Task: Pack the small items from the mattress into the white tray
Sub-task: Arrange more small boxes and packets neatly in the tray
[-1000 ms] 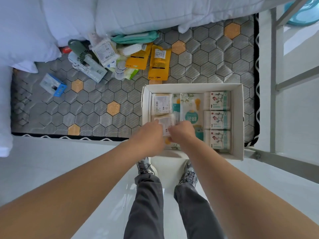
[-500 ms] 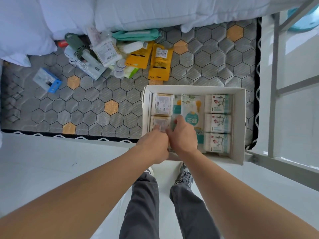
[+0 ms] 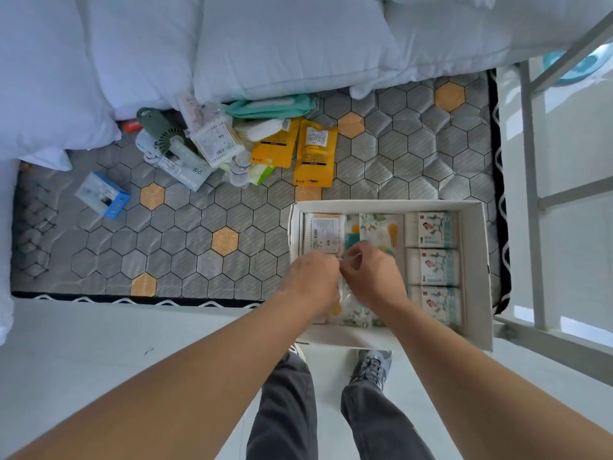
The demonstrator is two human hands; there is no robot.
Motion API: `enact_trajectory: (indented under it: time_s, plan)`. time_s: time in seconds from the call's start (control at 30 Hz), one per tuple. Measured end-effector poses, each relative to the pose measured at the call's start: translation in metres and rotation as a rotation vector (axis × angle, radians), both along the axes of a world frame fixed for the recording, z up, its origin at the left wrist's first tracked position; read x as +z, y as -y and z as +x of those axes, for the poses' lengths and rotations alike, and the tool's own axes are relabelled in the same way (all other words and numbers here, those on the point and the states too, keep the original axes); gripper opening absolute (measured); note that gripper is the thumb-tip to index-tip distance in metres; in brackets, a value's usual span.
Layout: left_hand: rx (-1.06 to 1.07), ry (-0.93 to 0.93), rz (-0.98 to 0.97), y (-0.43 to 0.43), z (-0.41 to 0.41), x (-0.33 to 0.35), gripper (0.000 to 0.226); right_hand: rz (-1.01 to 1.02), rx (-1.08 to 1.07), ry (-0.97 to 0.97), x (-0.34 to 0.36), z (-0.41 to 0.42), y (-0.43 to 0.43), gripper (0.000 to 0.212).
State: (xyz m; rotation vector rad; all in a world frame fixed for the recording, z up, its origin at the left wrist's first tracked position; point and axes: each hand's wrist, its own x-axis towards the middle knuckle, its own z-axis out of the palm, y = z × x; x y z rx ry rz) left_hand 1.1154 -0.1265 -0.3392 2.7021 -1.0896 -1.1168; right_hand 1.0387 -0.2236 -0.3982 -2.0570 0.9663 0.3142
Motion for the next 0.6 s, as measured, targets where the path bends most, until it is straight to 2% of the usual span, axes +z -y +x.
enact_trajectory:
  time_s: [0.1, 0.17, 0.23, 0.33, 0.47, 0.53, 0.6]
  plan:
    - [0.073, 0.020, -0.340, -0.002, 0.027, -0.004, 0.019, -0.165, 0.009, 0.106, 0.012, 0.008, 0.007, 0.017]
    - [0.154, 0.105, -0.574, -0.005, 0.051, -0.001, 0.016, -0.295, 0.030, 0.191, 0.022, 0.019, 0.011, 0.022]
    - [0.283, 0.217, -0.671, -0.011, 0.083, 0.003, 0.009, -0.368, 0.032, 0.259, 0.035, 0.033, 0.016, 0.025]
    - [0.481, 0.236, -0.538, -0.031, 0.135, -0.005, 0.014, -0.418, 0.046, 0.317, 0.051, 0.059, 0.021, 0.024]
    - [0.769, 0.097, -0.313, -0.070, 0.182, -0.020, 0.023, -0.416, 0.078, 0.360, 0.065, 0.104, 0.013, 0.020]
    - [0.999, 0.035, -0.330, -0.084, 0.202, -0.025, 0.022, -0.313, 0.037, 0.335, 0.067, 0.127, 0.005, 0.018]
    - [1.221, -0.047, -0.393, -0.092, 0.222, -0.031, 0.033, -0.070, -0.114, 0.252, 0.067, 0.152, -0.004, 0.015]
